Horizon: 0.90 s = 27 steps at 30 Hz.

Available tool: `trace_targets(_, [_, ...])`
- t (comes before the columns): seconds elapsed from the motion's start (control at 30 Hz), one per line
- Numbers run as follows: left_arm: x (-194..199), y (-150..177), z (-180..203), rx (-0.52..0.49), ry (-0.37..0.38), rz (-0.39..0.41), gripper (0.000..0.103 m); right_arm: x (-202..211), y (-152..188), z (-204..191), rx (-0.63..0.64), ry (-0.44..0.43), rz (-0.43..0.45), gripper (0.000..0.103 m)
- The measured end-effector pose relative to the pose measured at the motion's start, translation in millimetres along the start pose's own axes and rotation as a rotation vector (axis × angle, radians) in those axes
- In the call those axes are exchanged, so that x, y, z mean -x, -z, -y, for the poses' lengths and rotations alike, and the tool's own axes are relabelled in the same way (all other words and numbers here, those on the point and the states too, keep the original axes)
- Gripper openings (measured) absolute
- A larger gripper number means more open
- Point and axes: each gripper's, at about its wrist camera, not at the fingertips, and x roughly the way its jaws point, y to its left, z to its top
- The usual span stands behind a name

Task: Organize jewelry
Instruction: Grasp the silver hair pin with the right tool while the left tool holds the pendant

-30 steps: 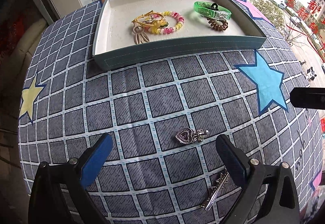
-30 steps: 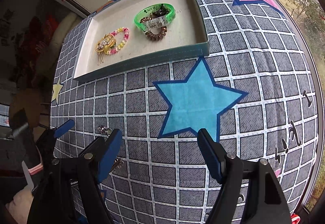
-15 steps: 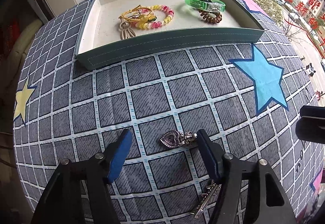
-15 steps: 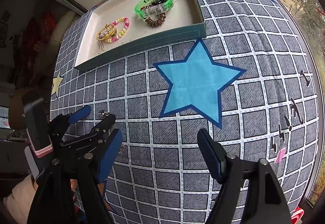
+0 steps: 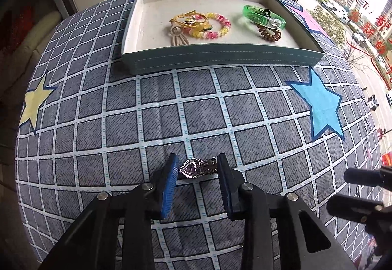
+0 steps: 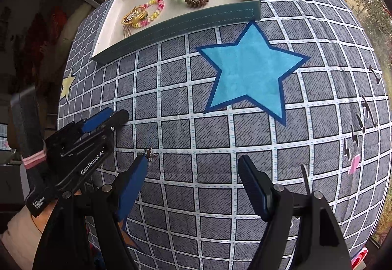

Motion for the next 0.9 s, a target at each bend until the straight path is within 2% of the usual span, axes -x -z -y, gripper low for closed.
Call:
trace_targets(0.23, [15, 12, -19, 0.034, -0.016, 0.011, 0.045, -25, 14, -27, -0.008, 0.000, -0.026, 0.078])
trace_targets(0.4, [30, 24, -34, 0.079, -0.030, 0.022, 0.045, -40, 21, -42, -0.031, 0.029, -0.030, 0.073])
trace_targets(0.6, [37, 33, -65, 0.125, -0.048, 0.019, 0.045, -46, 23, -65, -0.011, 0.074, 0.007, 0.069])
trace_targets(0.73, [42, 43, -74, 0.139, -0.052, 0.017, 0.045, -51, 23, -80, 0.032, 0.146, 0.024, 0.068])
trace_targets(0.9, [45, 41, -73, 0.135, -0.043, 0.024, 0.045, -58, 28, -97, 0.165, 0.274, 0.033, 0.048])
